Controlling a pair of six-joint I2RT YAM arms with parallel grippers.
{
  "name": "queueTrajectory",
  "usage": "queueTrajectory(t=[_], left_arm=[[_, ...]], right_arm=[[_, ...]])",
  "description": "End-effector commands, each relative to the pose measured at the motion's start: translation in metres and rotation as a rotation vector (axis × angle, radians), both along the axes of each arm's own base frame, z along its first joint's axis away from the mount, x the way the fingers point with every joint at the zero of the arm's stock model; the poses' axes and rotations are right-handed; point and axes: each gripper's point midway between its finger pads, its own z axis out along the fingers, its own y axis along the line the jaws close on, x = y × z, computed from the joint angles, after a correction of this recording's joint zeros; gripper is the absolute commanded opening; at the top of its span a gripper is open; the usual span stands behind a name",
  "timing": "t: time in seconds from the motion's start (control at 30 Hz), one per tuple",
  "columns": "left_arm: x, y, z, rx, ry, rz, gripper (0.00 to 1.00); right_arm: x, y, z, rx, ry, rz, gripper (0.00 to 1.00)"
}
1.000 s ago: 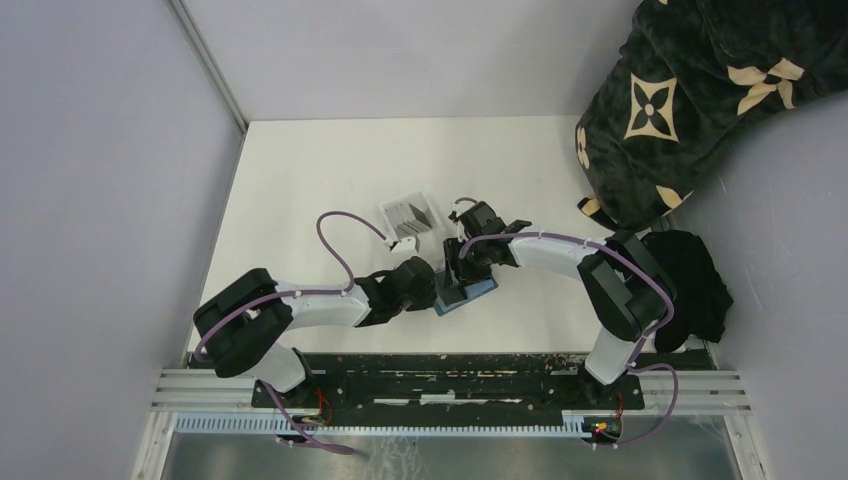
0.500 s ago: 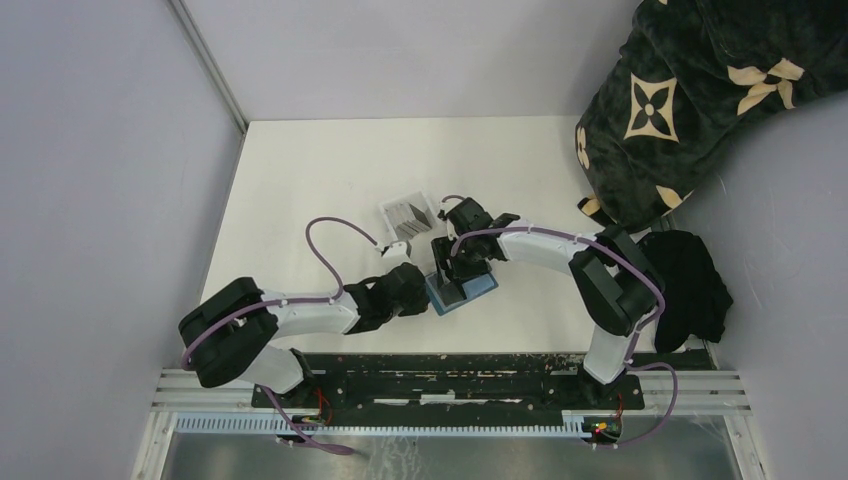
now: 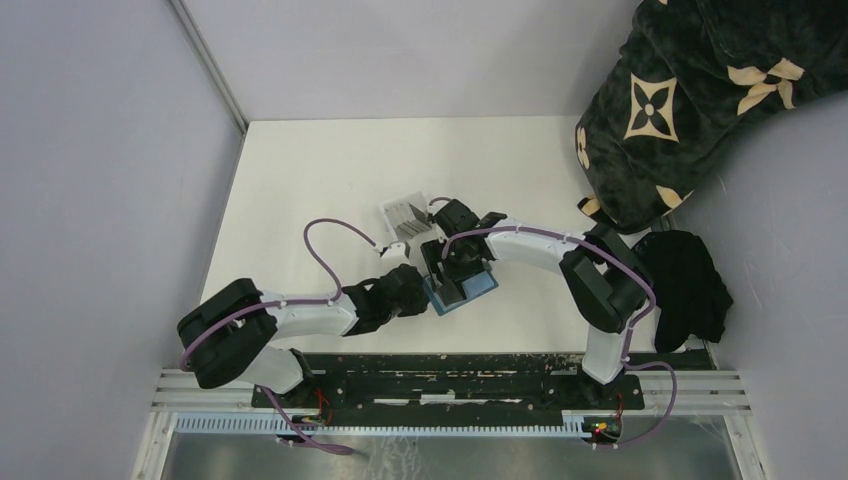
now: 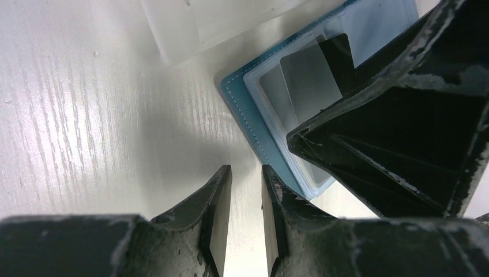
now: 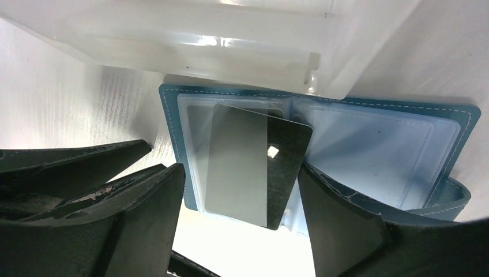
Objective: Put the credit cards into the card holder
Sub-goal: Insert the credit card into the card holder.
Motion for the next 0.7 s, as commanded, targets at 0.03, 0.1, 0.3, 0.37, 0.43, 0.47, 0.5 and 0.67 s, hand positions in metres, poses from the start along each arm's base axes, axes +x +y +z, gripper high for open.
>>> queueTrajectory(t=[0.03,0.1,0.3,0.37,0.43,0.47,0.5,0.67], left_arm=[[-0.023,0.033,-0.034,0.123,0.096,0.014,0.34],[-0.023,0.034,-0.035,0.126,0.097,0.015,0.34],[-0.025,0.034,-0.039,0.127,0.108,0.012,0.32],[-0.026,0.034,-0.040,0.123,0.111,0.014,0.32],[-0.028,0.036,-0.042,0.121,0.115,0.018,0.32],[-0.028,0.035,-0.042,0.119,0.116,0.018,0.32],[-0.028,0.036,-0.043,0.120,0.118,0.019,0.32],[-0.030,0.038,-0.044,0.120,0.121,0.023,0.32]], right_arm=[[0.009,0.007,-0.007,-0.056,-0.050,0.035,0.79],[0.008,0.009,-0.009,-0.077,-0.058,0.044,0.80],[0.005,0.010,-0.016,-0.148,-0.081,0.063,0.80],[0.003,0.010,-0.018,-0.167,-0.086,0.068,0.80],[0.002,0.011,-0.020,-0.178,-0.092,0.072,0.80],[0.002,0.011,-0.020,-0.184,-0.096,0.073,0.80],[0.001,0.011,-0.021,-0.190,-0.100,0.075,0.80],[0.004,0.014,-0.017,-0.211,-0.133,0.074,0.78]])
